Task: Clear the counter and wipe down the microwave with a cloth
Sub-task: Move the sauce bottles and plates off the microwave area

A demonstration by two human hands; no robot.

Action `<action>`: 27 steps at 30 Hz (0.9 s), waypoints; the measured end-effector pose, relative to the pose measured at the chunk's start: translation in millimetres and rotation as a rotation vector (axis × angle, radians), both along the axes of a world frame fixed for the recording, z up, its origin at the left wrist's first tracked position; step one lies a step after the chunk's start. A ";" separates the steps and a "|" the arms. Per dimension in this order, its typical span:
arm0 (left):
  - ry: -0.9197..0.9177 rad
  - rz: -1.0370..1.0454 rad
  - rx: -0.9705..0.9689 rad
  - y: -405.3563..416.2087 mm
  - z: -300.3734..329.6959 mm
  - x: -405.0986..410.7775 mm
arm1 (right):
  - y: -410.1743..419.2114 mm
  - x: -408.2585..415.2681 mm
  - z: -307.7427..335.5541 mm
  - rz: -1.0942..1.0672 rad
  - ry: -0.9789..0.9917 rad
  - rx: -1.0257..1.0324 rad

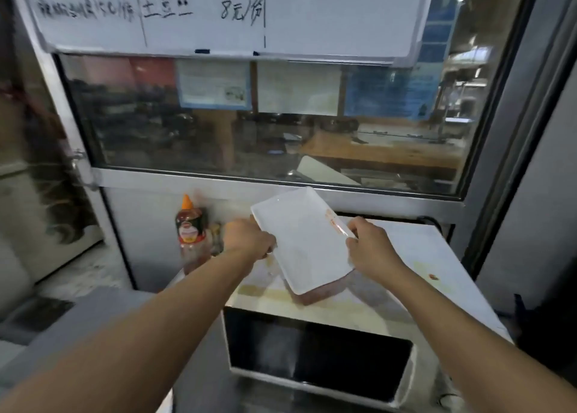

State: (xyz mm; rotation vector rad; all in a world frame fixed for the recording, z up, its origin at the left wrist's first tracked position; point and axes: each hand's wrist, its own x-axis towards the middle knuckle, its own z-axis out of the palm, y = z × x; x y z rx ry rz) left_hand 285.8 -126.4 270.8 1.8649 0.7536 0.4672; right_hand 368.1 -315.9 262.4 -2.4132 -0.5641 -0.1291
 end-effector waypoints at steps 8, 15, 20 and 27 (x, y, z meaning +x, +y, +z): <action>0.033 0.192 -0.032 117.0 -12.0 -121.7 | 129.9 -93.8 -13.9 0.183 0.058 0.031; 0.111 0.292 -0.129 187.2 -60.4 -217.0 | 214.8 -165.2 -64.8 0.271 0.150 -0.049; 0.183 0.310 -0.187 210.7 -104.3 -260.9 | 248.3 -198.2 -110.5 0.294 0.200 -0.113; 0.304 0.348 -0.261 221.1 -166.2 -293.1 | 266.7 -219.9 -168.7 0.314 0.266 -0.203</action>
